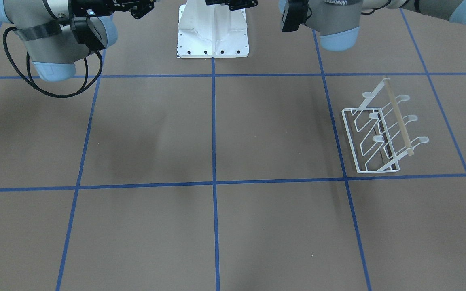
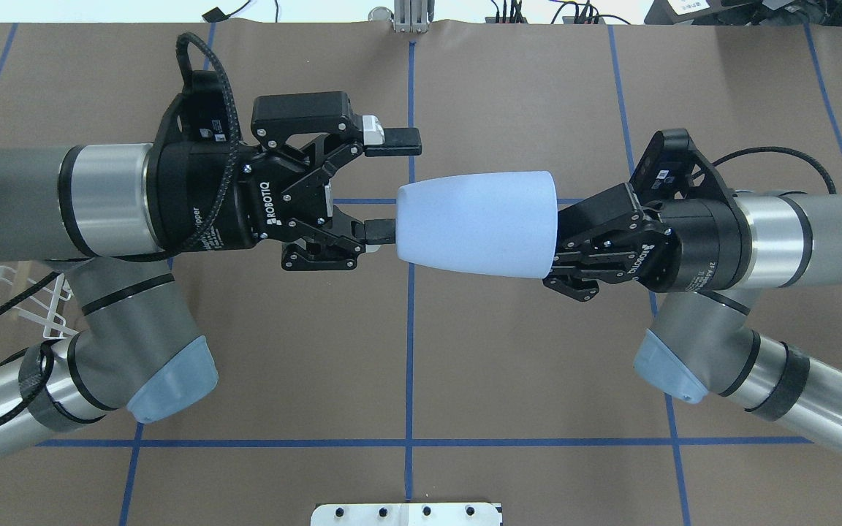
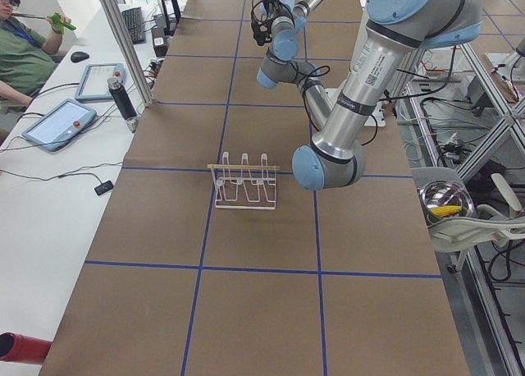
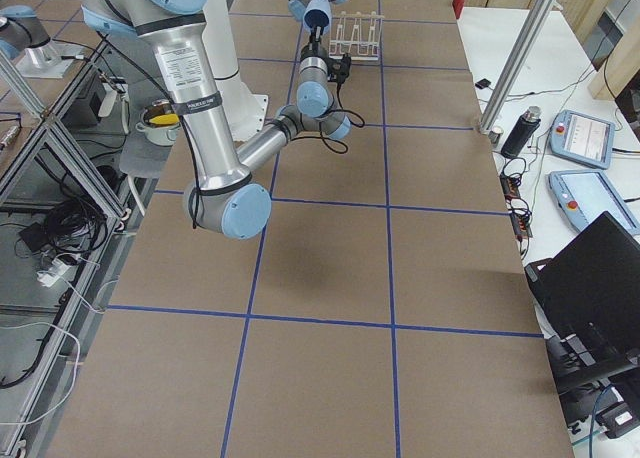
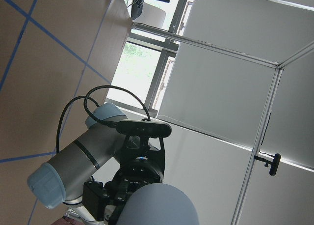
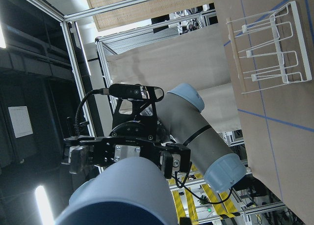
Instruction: Hang cup on cup holder
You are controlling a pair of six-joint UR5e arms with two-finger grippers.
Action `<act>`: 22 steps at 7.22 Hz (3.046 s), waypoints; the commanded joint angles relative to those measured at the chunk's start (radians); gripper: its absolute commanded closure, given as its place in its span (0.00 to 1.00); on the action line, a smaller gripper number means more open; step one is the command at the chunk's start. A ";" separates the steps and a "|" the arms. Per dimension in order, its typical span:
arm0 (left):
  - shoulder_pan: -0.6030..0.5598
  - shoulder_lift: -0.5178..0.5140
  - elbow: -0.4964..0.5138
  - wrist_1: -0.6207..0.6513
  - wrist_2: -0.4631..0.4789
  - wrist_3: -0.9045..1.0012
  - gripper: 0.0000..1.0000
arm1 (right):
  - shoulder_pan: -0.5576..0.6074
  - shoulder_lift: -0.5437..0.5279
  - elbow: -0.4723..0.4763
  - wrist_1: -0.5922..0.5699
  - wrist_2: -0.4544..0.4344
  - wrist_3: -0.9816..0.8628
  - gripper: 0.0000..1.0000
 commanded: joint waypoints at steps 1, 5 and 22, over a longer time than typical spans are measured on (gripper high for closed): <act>0.001 0.000 0.000 0.001 0.000 0.000 0.11 | 0.000 0.001 0.001 0.000 -0.010 0.000 1.00; 0.007 0.000 -0.002 -0.001 0.000 0.002 0.22 | 0.000 0.001 0.001 0.000 -0.016 0.000 1.00; 0.006 0.006 -0.008 0.001 0.000 -0.069 1.00 | -0.009 -0.026 0.000 0.000 -0.070 0.000 0.01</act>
